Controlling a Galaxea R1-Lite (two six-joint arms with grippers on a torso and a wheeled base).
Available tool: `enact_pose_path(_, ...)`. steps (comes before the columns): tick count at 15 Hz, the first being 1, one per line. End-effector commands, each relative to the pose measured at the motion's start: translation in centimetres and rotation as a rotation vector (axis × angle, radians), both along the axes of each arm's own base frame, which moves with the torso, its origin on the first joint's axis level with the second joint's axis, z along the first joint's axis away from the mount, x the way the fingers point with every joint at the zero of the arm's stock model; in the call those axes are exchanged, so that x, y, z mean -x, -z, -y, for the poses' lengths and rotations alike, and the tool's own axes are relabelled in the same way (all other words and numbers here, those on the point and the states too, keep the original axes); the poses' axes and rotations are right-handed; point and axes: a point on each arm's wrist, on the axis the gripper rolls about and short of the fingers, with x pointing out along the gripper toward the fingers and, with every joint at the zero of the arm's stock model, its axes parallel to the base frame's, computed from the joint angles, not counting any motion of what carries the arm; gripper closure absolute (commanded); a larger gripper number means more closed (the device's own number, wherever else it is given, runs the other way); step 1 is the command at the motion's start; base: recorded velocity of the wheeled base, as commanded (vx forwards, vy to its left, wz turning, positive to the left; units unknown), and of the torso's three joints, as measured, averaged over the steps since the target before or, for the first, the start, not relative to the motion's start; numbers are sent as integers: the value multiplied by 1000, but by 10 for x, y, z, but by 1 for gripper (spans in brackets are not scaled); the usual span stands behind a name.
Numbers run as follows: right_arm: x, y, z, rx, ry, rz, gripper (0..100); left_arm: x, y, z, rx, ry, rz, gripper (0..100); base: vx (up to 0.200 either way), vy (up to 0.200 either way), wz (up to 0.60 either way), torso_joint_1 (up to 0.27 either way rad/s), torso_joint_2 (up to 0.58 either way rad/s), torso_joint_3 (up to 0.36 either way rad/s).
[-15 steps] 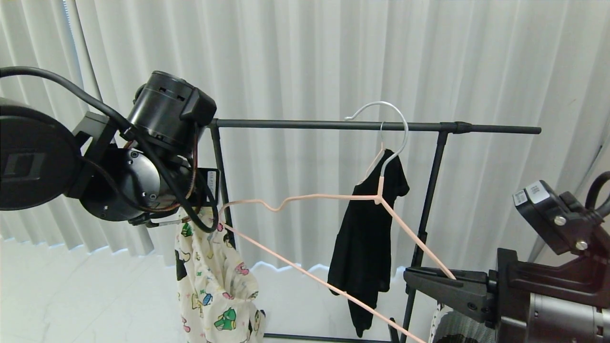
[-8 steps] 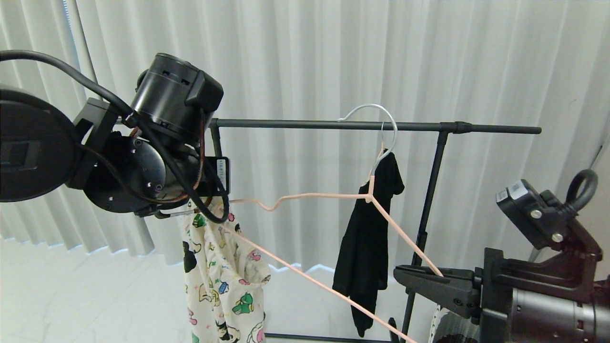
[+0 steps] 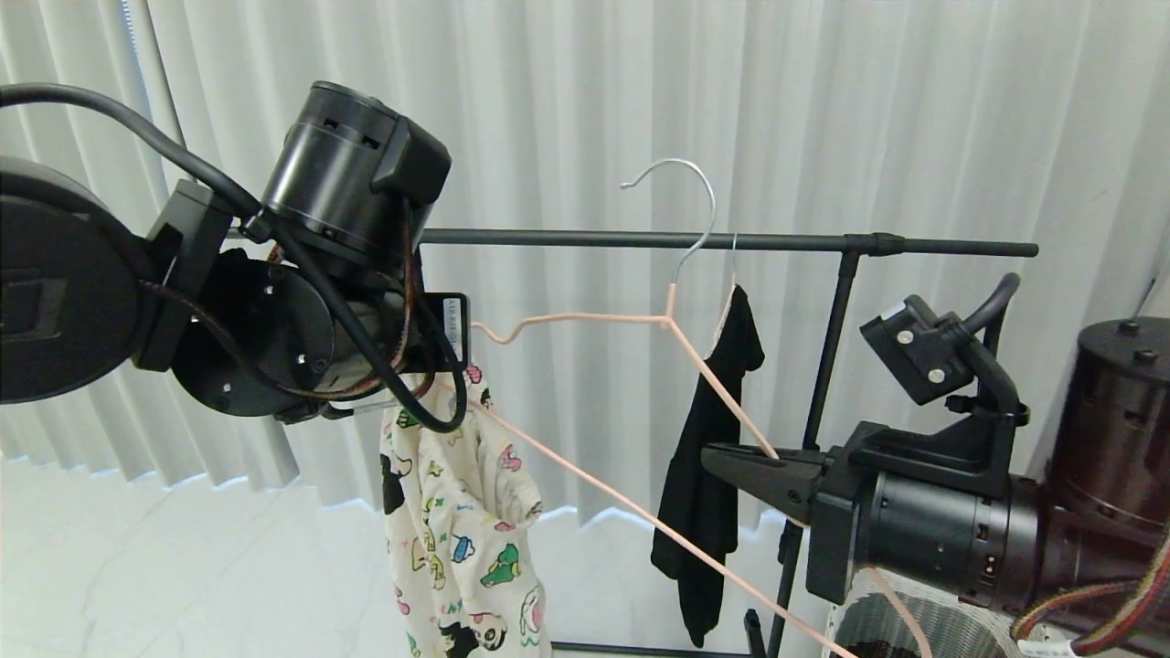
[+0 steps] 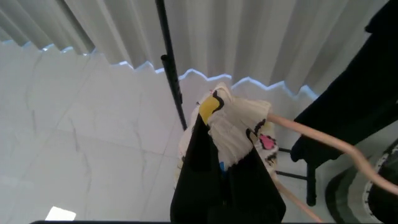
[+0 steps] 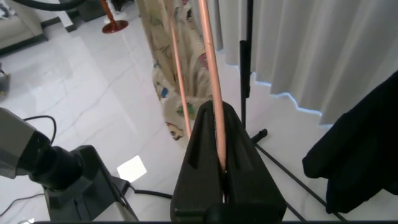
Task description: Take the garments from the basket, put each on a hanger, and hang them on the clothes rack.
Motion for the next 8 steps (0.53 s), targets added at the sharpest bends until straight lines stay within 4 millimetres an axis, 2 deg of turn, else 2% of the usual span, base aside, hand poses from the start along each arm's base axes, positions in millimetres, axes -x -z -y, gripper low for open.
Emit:
enact_pose_path(1,-2,7,-6,23,-7,-19,100,8,-2,10,19,41,9,100,0,0,0,0,0,0)
enact_pose_path(8,8,13,-15,41,-52,-32,100,11,-9,16,48,68,23,100,0,0,0,0,0,0)
